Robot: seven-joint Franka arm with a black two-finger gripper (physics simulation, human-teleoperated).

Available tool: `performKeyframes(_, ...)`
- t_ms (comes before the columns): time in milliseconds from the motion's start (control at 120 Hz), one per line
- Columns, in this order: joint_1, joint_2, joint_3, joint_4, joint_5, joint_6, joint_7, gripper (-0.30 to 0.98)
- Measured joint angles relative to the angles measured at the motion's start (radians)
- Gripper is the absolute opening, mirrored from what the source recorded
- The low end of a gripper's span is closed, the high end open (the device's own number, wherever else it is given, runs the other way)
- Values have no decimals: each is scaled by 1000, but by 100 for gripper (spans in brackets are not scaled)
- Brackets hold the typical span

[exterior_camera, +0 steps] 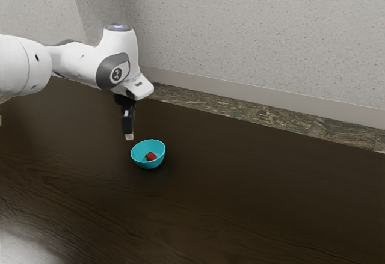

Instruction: Take strawberry from the bowl

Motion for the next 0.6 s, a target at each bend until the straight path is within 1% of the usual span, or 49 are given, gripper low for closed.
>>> performKeyframes(125,0,45,-2,-1,12,78,50,68)
performKeyframes(200,0,59,-3,-1,13,115,81,66)
performKeyframes(425,0,59,-14,-19,-4,172,158,46)
performKeyframes(600,-2,47,-25,-82,-17,220,198,38)
